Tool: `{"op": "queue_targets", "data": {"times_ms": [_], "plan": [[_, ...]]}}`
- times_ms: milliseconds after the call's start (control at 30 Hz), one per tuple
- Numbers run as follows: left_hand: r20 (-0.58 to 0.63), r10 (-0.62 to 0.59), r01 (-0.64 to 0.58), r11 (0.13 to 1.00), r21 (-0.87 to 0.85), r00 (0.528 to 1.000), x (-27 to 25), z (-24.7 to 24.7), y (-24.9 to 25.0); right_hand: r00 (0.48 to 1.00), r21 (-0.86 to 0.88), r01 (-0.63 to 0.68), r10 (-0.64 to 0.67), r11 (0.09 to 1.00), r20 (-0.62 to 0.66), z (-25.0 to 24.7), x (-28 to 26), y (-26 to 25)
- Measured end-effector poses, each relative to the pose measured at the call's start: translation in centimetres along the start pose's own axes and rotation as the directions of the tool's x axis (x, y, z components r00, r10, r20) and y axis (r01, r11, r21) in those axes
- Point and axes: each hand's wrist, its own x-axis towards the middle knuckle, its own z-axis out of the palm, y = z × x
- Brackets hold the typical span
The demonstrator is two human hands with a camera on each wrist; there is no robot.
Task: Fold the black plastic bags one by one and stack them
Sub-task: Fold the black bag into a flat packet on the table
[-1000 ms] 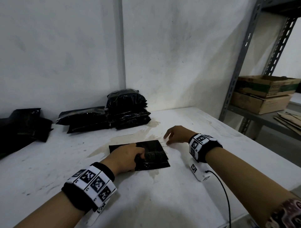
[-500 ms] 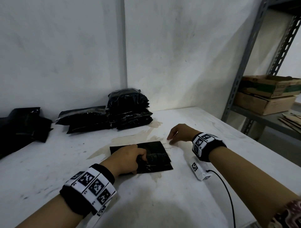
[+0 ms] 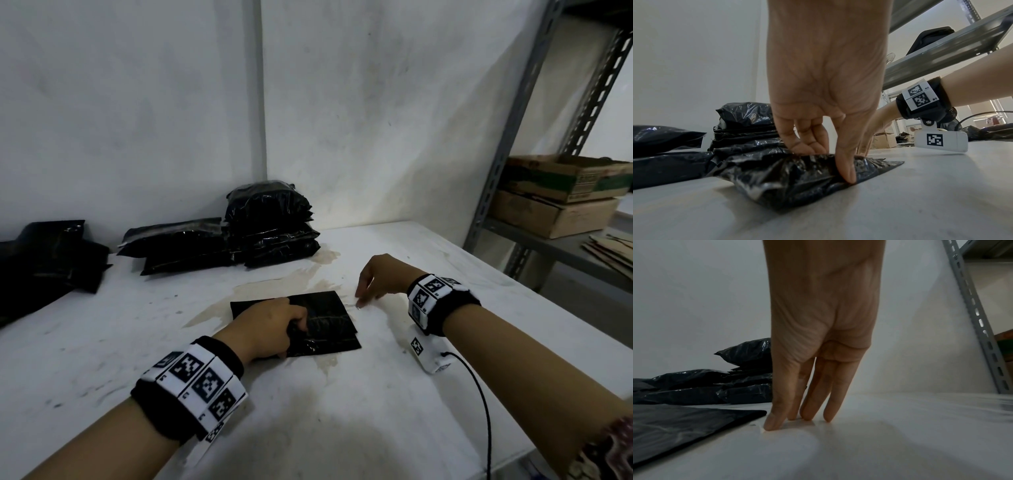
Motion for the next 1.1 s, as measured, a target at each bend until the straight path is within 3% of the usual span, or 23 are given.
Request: {"op": "queue_targets", "data": {"times_ms": [633,1100], "plan": [[0.000,0.004,-0.004,1.000,0.022,1.000,-0.1,0.0,0.2,0.997,-0.238,0.071,-0.077,0.969,-0.016,0.5,-0.8,-1.1],[-0.005,-0.006,0.006,0.999,0.033,1.000,-0.2,0.1,0.3,0.991,-0.483,0.107,-0.130,0.869,-0.015,1.8,-0.6,-2.2]]}}
